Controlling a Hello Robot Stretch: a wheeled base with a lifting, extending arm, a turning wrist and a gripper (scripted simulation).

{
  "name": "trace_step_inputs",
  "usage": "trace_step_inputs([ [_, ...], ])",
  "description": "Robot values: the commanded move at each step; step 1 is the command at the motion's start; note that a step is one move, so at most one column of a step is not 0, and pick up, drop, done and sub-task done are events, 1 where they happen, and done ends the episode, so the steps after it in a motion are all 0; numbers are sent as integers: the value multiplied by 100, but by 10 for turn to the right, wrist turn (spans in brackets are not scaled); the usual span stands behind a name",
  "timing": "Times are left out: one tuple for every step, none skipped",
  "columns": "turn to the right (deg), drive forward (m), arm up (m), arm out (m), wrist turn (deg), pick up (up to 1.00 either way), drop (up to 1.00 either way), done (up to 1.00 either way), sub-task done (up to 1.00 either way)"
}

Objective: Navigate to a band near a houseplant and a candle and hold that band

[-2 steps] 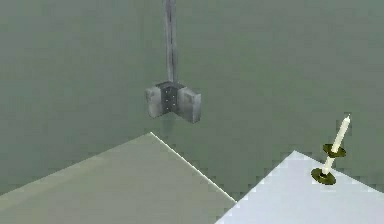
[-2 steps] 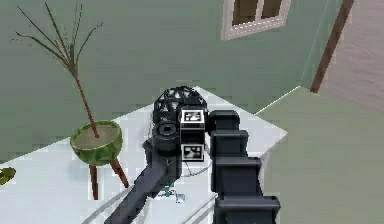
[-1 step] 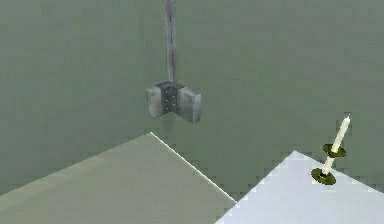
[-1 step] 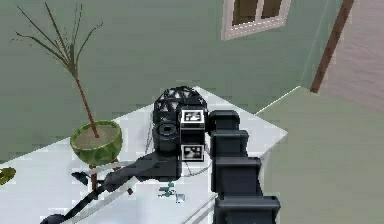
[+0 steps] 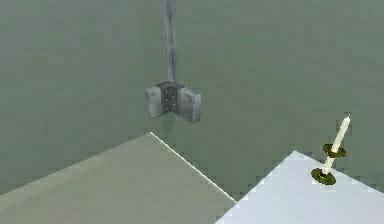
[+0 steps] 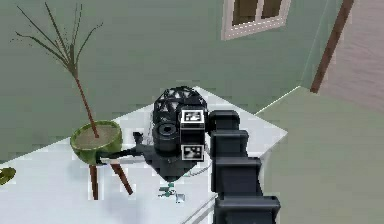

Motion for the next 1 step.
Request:
trace_step_inputs([
  [0,0,0,0,360,0,0,0,0],
])
